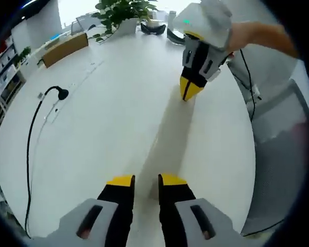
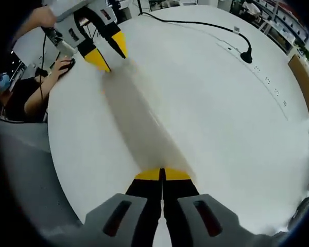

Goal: Arrange the utensils inside the cutlery case until each visible utensil rests in its matching compartment.

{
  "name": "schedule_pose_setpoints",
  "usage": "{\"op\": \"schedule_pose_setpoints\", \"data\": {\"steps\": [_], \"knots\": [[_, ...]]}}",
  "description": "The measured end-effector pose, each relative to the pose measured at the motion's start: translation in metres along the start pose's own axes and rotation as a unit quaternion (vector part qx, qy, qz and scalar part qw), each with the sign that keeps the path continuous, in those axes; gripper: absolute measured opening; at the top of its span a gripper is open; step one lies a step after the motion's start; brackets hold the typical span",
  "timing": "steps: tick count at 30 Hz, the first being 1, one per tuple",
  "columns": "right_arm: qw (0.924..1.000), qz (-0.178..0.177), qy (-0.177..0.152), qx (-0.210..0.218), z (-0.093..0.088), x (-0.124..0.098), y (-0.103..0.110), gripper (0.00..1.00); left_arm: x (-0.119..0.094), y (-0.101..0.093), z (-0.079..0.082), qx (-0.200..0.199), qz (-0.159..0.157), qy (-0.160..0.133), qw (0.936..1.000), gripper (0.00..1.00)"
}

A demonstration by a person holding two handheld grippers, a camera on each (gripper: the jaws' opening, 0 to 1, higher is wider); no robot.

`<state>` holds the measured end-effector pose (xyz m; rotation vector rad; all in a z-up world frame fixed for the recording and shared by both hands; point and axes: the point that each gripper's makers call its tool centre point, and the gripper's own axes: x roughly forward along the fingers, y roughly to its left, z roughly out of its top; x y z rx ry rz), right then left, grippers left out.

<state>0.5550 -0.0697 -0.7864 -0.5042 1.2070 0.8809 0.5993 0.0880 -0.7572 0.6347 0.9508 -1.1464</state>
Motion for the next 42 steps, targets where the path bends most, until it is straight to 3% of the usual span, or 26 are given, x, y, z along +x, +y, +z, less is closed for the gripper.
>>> {"op": "schedule_pose_setpoints", "data": {"steps": [4, 7, 8, 10, 11, 13, 15, 20, 24, 27, 30, 32, 33, 34, 36, 37, 39, 40, 42], "knots": [[0.9999, 0.005, -0.005, 0.012, -0.002, 0.000, -0.002, 0.00, 0.009, -0.017, -0.013, 0.025, -0.010, 0.042, 0.9988, 0.06], [1.0000, 0.003, -0.004, 0.005, -0.001, 0.000, -0.001, 0.00, 0.014, -0.010, -0.021, 0.064, 0.029, 0.076, 0.9946, 0.04], [1.0000, 0.002, -0.002, 0.001, -0.002, 0.000, -0.001, 0.00, 0.017, -0.012, -0.024, 0.079, 0.027, 0.092, 0.9922, 0.03], [1.0000, 0.003, 0.000, -0.001, -0.002, 0.001, -0.002, 0.00, 0.025, -0.019, -0.029, 0.057, 0.004, 0.099, 0.9934, 0.01], [1.0000, 0.005, 0.000, -0.001, -0.001, 0.000, -0.001, 0.00, 0.025, -0.015, -0.026, 0.100, 0.006, 0.099, 0.9900, 0.00], [1.0000, 0.007, 0.001, 0.000, -0.001, 0.000, -0.001, 0.00, 0.024, -0.012, -0.025, 0.073, 0.021, 0.102, 0.9919, 0.00], [0.9999, 0.010, 0.001, -0.009, -0.001, -0.001, 0.000, 0.00, 0.024, -0.014, -0.025, 0.065, 0.012, 0.106, 0.9921, 0.00], [0.9998, 0.018, 0.000, -0.011, -0.001, -0.001, 0.000, 0.00, 0.022, -0.019, -0.026, 0.059, -0.002, 0.120, 0.9910, 0.00], [0.9997, 0.017, 0.005, -0.015, -0.001, -0.001, -0.001, 0.00, 0.023, -0.022, -0.026, 0.088, -0.007, 0.149, 0.9848, 0.00], [0.9996, 0.016, 0.006, -0.021, -0.001, -0.001, 0.000, 0.00, 0.022, -0.021, -0.026, 0.074, -0.015, 0.157, 0.9847, 0.00], [0.9996, 0.017, 0.004, -0.023, -0.001, 0.000, 0.000, 0.00, 0.021, -0.022, -0.027, 0.084, -0.022, 0.151, 0.9846, 0.00], [0.9996, 0.018, 0.002, -0.022, -0.002, 0.000, 0.000, 0.00, 0.021, -0.023, -0.027, 0.070, -0.011, 0.151, 0.9860, 0.00], [0.9996, 0.017, 0.002, -0.022, -0.002, 0.001, 0.000, 0.00, 0.021, -0.023, -0.027, 0.088, -0.016, 0.137, 0.9865, 0.00], [0.9996, 0.016, 0.001, -0.025, -0.002, 0.001, 0.001, 0.00, 0.021, -0.024, -0.025, 0.052, -0.017, 0.121, 0.9911, 0.00], [0.9995, 0.014, 0.001, -0.029, -0.002, 0.001, 0.001, 0.00, 0.019, -0.023, -0.027, 0.041, -0.007, 0.132, 0.9904, 0.00], [0.9993, 0.012, -0.001, -0.036, -0.002, 0.001, 0.002, 0.00, 0.017, -0.023, -0.027, 0.054, -0.012, 0.126, 0.9905, 0.00], [0.9971, 0.012, -0.008, -0.074, -0.001, 0.002, 0.002, 0.00, 0.020, -0.028, -0.021, -0.012, -0.029, 0.092, 0.9952, 0.00], [0.9981, 0.014, -0.007, -0.060, -0.002, 0.001, 0.001, 0.00, 0.021, -0.026, -0.013, -0.022, -0.026, 0.063, 0.9975, 0.02], [0.9986, 0.017, -0.012, -0.048, -0.002, 0.002, 0.000, 0.00, 0.024, -0.031, 0.007, 0.045, -0.021, 0.000, 0.9988, 0.10]]}}
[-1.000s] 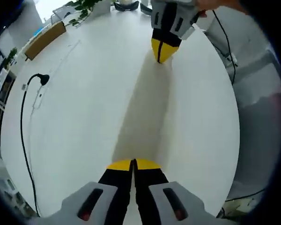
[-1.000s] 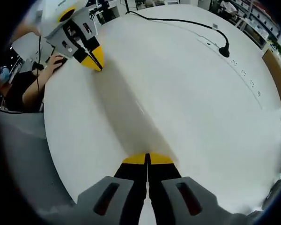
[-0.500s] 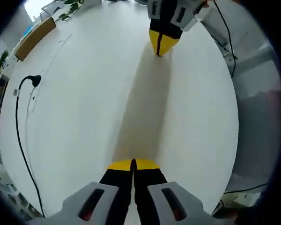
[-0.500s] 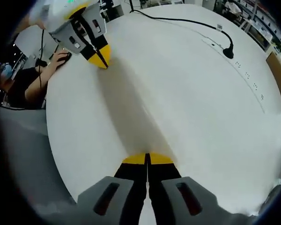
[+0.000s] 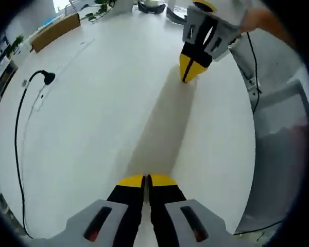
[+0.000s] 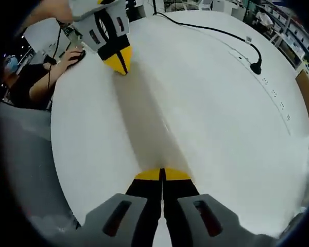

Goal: Arrange the utensils inside the cutlery case until each visible utensil rests in its matching compartment.

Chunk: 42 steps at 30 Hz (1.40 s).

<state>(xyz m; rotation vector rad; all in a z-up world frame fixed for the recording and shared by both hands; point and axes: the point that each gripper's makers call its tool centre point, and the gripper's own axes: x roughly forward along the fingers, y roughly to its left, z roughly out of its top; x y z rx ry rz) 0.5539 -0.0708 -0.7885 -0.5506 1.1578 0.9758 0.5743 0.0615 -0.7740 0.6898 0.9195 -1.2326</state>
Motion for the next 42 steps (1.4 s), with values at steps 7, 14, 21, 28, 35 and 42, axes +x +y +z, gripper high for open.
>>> {"op": "schedule_pose_setpoints", "data": {"steps": [7, 14, 21, 28, 35, 42], "knots": [[0.9999, 0.004, 0.012, -0.010, 0.000, 0.003, 0.000, 0.00, 0.008, 0.005, -0.010, 0.016, 0.013, 0.056, 0.9982, 0.00], [0.9996, 0.008, 0.022, -0.015, 0.002, 0.005, 0.001, 0.00, 0.011, 0.007, -0.011, 0.047, 0.012, 0.058, 0.9971, 0.00], [0.9995, 0.003, 0.009, -0.030, 0.010, 0.007, 0.010, 0.00, 0.011, 0.000, -0.011, 0.014, 0.008, 0.053, 0.9985, 0.00], [0.9967, -0.010, 0.007, -0.081, 0.008, -0.001, 0.014, 0.00, 0.006, -0.011, -0.014, 0.074, 0.019, 0.032, 0.9966, 0.00], [0.9916, -0.006, -0.040, -0.123, 0.013, -0.005, 0.015, 0.37, 0.001, -0.016, -0.016, 0.045, 0.021, 0.017, 0.9986, 0.36], [0.9858, -0.027, -0.033, -0.163, 0.012, 0.005, -0.002, 0.49, 0.002, -0.015, -0.021, 0.016, 0.018, 0.013, 0.9996, 0.53]]}}
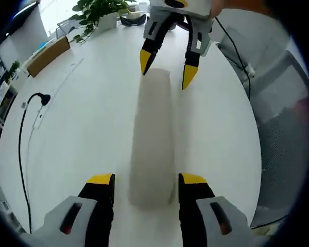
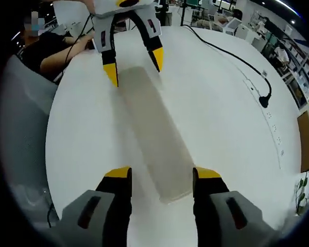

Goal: Arrange the utensils inside the cutlery case until each visible utensil rests in its matching compartment.

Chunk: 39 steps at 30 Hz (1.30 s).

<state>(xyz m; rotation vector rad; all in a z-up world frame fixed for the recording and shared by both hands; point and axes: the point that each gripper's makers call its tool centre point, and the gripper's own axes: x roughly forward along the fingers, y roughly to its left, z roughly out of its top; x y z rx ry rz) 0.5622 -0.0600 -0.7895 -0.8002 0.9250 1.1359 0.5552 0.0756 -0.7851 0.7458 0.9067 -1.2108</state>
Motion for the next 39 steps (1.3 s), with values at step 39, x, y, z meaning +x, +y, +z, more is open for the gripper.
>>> {"op": "schedule_pose_setpoints", "data": {"steps": [39], "knots": [[0.9622, -0.076, -0.167, 0.201, 0.026, -0.065, 0.055, 0.58, -0.075, -0.033, -0.031, -0.120, 0.083, -0.135, 0.9801, 0.69]]}}
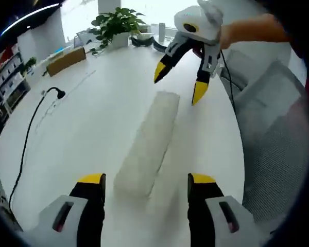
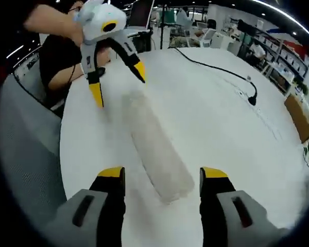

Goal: Arrange the utensils inside the cutlery case until each visible utensil rests in its matching compartment.

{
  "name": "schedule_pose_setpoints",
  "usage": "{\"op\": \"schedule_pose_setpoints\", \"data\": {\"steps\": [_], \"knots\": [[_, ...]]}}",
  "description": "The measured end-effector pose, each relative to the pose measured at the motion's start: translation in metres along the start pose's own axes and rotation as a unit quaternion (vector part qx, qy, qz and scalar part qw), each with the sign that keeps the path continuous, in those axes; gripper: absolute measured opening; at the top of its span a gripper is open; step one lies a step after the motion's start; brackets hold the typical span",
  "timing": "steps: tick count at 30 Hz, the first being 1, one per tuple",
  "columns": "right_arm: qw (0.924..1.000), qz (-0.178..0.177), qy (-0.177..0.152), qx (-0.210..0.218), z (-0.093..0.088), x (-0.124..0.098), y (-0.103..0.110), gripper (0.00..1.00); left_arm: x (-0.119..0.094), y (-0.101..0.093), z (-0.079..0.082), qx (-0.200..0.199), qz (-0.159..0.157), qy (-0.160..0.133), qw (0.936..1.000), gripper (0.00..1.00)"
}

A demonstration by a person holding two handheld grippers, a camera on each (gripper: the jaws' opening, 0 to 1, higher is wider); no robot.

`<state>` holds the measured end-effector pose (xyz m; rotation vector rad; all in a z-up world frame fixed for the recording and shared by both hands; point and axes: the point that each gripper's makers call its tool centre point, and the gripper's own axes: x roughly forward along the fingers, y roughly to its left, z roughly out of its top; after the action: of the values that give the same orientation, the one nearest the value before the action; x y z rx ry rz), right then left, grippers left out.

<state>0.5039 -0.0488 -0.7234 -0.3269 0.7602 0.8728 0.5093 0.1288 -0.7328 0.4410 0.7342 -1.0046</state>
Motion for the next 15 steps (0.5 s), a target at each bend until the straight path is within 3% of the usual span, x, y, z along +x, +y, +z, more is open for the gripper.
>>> {"op": "schedule_pose_setpoints", "data": {"steps": [1, 2, 3, 5, 7, 8, 9, 10, 11, 12, 15], "knots": [[0.9994, -0.004, -0.029, 0.019, 0.011, -0.014, 0.002, 0.59, -0.009, -0.005, 0.007, -0.029, 0.002, -0.033, 0.9990, 0.69], [0.9958, -0.018, -0.079, 0.042, 0.027, -0.033, 0.003, 0.60, -0.023, -0.012, 0.010, -0.069, -0.004, -0.057, 0.9960, 0.69], [0.9927, -0.027, -0.104, 0.056, 0.035, -0.048, 0.005, 0.60, -0.033, -0.014, 0.011, -0.102, 0.004, -0.072, 0.9921, 0.69], [0.9890, -0.048, -0.125, 0.063, 0.042, -0.079, 0.010, 0.62, -0.057, -0.025, 0.004, -0.151, 0.008, -0.068, 0.9862, 0.66], [0.9851, -0.051, -0.146, 0.075, 0.047, -0.103, 0.021, 0.64, -0.074, -0.026, 0.004, -0.135, 0.042, -0.084, 0.9864, 0.69], [0.9856, -0.050, -0.143, 0.076, 0.045, -0.115, 0.030, 0.66, -0.085, -0.027, 0.009, -0.117, 0.055, -0.113, 0.9851, 0.76], [0.9854, -0.054, -0.144, 0.073, 0.045, -0.119, 0.032, 0.68, -0.093, -0.027, 0.011, -0.136, 0.060, -0.130, 0.9802, 0.82], [0.9807, -0.078, -0.169, 0.059, 0.052, -0.137, 0.037, 0.68, -0.105, -0.032, 0.013, -0.166, 0.055, -0.142, 0.9742, 0.86], [0.9788, -0.082, -0.177, 0.063, 0.053, -0.142, 0.038, 0.68, -0.118, -0.034, 0.016, -0.170, 0.062, -0.157, 0.9709, 0.86], [0.9742, -0.087, -0.196, 0.072, 0.056, -0.153, 0.047, 0.67, -0.140, -0.033, 0.026, -0.165, 0.083, -0.198, 0.9626, 0.86], [0.9677, -0.108, -0.218, 0.066, 0.056, -0.175, 0.063, 0.65, -0.182, -0.039, 0.033, -0.183, 0.105, -0.241, 0.9474, 0.86]]}}
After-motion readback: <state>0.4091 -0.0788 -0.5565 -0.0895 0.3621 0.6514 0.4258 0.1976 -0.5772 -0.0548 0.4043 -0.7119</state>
